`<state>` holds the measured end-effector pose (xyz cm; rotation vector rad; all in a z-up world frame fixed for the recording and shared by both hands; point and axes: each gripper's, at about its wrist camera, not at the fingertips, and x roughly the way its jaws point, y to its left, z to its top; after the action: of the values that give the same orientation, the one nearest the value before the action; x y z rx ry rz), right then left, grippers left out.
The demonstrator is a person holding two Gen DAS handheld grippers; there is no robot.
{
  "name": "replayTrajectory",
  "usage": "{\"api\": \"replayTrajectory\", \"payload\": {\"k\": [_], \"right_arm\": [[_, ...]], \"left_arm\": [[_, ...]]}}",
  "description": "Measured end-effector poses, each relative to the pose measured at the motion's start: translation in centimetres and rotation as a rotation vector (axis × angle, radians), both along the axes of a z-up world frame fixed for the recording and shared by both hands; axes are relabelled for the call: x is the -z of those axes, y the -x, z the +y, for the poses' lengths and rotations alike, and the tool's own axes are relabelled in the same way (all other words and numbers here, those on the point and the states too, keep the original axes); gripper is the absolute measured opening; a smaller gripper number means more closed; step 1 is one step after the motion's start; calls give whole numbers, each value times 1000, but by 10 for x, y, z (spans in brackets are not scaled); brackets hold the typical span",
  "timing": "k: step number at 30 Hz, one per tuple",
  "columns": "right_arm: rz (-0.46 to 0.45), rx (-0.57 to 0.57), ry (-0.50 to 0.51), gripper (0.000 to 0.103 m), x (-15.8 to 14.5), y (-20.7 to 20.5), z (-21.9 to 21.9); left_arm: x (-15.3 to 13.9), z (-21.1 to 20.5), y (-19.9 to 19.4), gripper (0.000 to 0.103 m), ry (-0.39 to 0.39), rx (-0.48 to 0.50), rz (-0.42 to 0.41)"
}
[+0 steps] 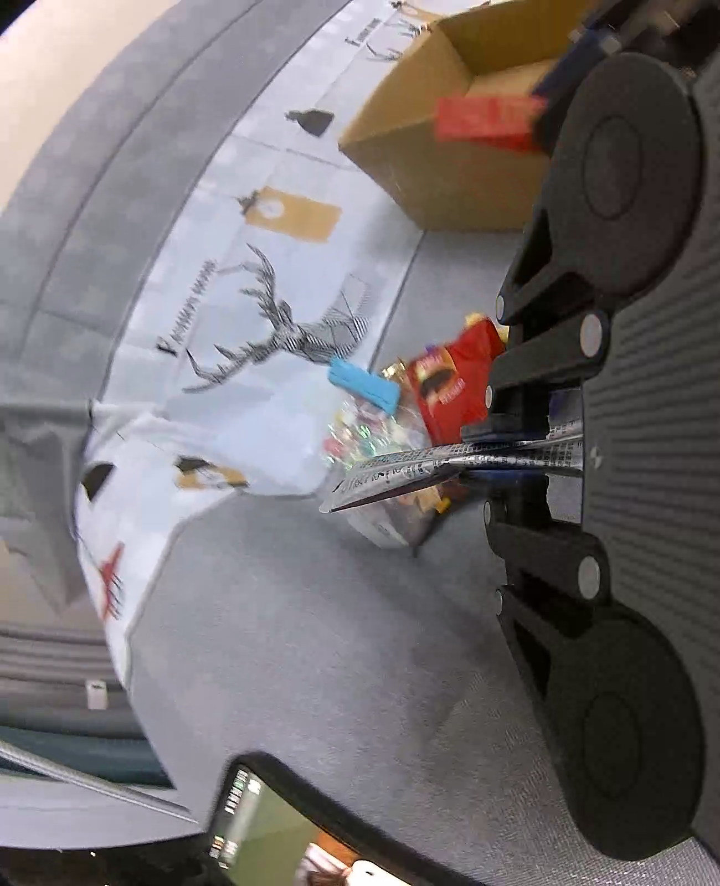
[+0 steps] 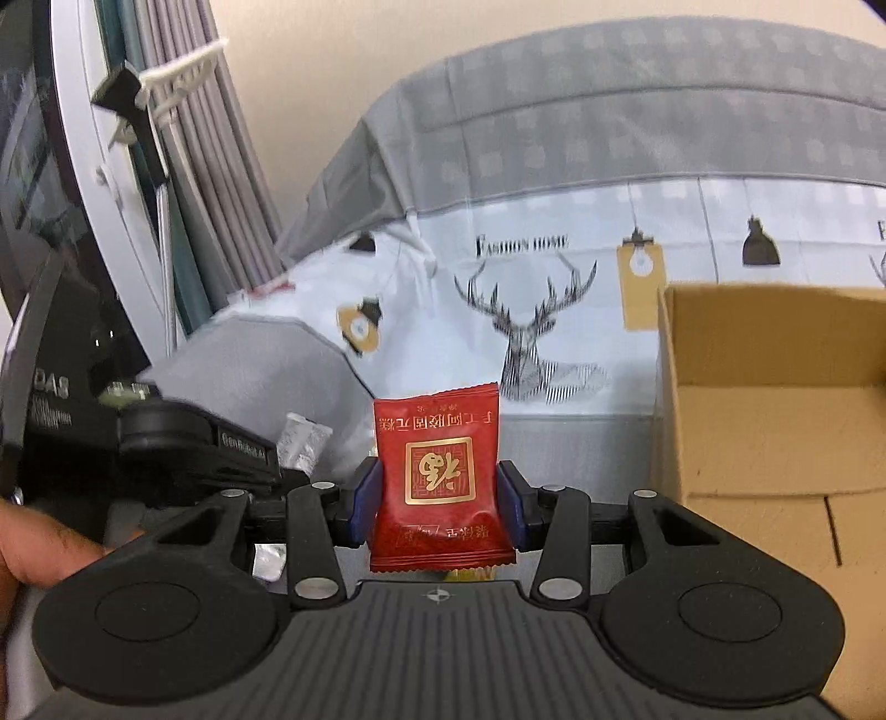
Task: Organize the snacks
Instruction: 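Lift the silver sachet with the left gripper while the right gripper lifts the red packet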
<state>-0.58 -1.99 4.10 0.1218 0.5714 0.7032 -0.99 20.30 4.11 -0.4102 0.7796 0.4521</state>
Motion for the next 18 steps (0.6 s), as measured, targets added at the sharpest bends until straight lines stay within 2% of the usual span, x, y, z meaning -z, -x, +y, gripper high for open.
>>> {"api": "replayTrajectory", "payload": {"k": [6, 9, 12, 16, 18], "right_arm": [[-39, 50, -78, 47, -43, -23, -36], [-89, 96, -75, 47, -55, -41, -56], [-99, 170, -78, 47, -48, -54, -85], [13, 270, -101, 47, -24, -66, -120], [27, 285, -123, 47, -21, -69, -128]], "left_arm": [[-12, -25, -12, 9, -41, 60, -71], [-17, -43, -18, 10, -78, 105, -101], [-17, -59, -25, 10, -99, 141, -119], [-19, -79, -38, 10, -105, 177, -154], [-20, -89, -41, 10, -109, 195, -177]]}}
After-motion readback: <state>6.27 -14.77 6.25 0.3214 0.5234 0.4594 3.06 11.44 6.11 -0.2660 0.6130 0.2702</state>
